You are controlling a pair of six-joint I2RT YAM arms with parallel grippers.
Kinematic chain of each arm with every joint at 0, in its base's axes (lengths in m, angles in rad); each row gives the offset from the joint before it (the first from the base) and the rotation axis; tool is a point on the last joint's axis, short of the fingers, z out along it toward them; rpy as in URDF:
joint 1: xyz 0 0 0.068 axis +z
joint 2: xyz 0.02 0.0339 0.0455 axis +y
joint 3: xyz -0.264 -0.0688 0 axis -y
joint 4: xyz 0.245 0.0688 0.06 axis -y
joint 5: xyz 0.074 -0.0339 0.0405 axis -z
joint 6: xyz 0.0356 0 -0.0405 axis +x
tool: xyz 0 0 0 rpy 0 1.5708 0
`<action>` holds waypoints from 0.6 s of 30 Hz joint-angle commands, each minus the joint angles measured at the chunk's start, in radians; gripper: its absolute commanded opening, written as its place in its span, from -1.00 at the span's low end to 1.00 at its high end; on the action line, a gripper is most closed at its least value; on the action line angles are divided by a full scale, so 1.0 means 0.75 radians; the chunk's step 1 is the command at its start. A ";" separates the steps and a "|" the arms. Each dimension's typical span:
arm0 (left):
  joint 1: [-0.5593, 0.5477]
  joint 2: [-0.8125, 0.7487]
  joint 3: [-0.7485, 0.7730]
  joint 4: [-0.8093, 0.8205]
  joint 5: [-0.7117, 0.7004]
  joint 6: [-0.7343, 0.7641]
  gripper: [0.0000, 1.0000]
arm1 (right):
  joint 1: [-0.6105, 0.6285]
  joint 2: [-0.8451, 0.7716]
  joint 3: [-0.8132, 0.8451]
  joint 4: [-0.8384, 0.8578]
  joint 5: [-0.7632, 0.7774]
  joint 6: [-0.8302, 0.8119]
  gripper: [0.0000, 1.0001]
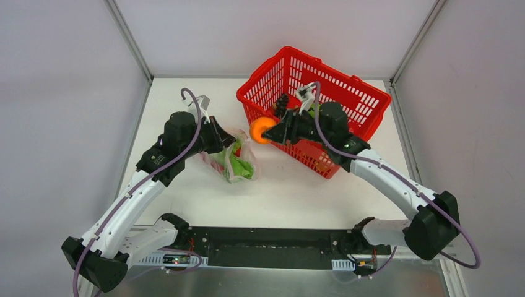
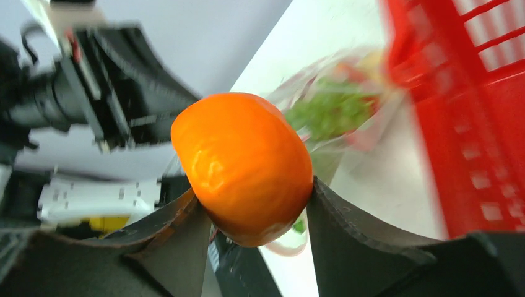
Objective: Place the food in the zip-top bag and seal the zipper
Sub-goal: Place the fake fruit in the zipper food storage bag.
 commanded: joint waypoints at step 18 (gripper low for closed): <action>0.004 0.005 0.037 0.231 0.214 -0.095 -1.00 | 0.472 0.135 -0.009 -0.072 0.601 -0.254 -0.58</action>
